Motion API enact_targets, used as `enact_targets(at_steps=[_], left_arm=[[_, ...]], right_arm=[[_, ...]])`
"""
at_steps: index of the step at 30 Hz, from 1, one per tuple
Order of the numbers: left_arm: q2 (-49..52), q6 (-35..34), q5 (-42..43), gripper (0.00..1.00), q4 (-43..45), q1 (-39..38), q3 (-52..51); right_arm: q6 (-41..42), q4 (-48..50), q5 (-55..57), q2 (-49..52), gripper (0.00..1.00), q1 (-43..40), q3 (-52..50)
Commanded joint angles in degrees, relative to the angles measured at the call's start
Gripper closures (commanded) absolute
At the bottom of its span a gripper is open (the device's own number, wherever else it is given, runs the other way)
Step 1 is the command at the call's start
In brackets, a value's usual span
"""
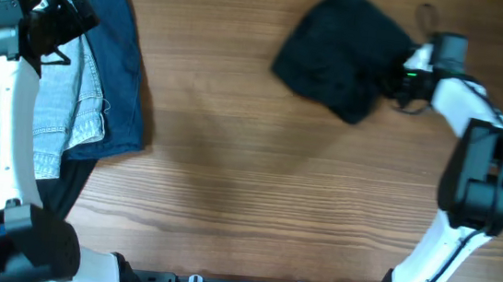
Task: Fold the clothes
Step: 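Drag the shorts with the right gripper to the far right corner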
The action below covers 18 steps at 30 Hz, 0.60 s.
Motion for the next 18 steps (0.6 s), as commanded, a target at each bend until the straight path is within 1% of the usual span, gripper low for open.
enact_targets(at_steps=[1, 3, 5, 7, 8, 11, 16, 17, 18], left_arm=[[2.93, -0.52, 2.62, 0.0, -0.02, -0.22, 0.17], [3.23, -0.5, 2.64, 0.0, 0.22, -0.81, 0.17], [3.32, -0.5, 2.64, 0.0, 1.33, -2.19, 0.17], [3.32, -0.5, 2.64, 0.0, 1.99, -2.89, 0.17], [3.32, -0.5, 2.62, 0.0, 2.6, -3.91, 0.17], [3.32, -0.5, 2.6, 0.0, 3.32, -5.68, 0.17], [3.43, -0.5, 2.6, 0.0, 4.15, -7.45, 0.17], [3.43, -0.5, 2.6, 0.0, 4.31, -7.74, 0.17], [3.48, -0.5, 2.62, 0.0, 4.31, -7.96, 0.17]], right_arm=[[-1.07, -1.79, -0.87, -1.75, 0.96, -9.84, -0.28], [-1.09, -3.37, -0.87, -1.75, 0.96, -16.59, -0.28], [-2.4, -5.88, -0.9, -1.75, 0.96, -27.32, -0.28], [-3.23, -6.51, -0.81, -1.75, 0.96, -31.43, -0.28], [-2.84, -7.19, 0.66, -1.75, 0.96, -34.77, -0.28], [-2.25, -7.39, 1.75, -1.75, 0.96, -39.45, -0.28], [-2.95, -7.39, 2.21, -1.75, 0.96, -40.98, -0.28], [-2.91, -7.43, 2.16, -1.75, 0.94, -40.96, -0.28], [-2.8, -7.65, 2.12, -1.75, 0.86, -40.92, -0.28]])
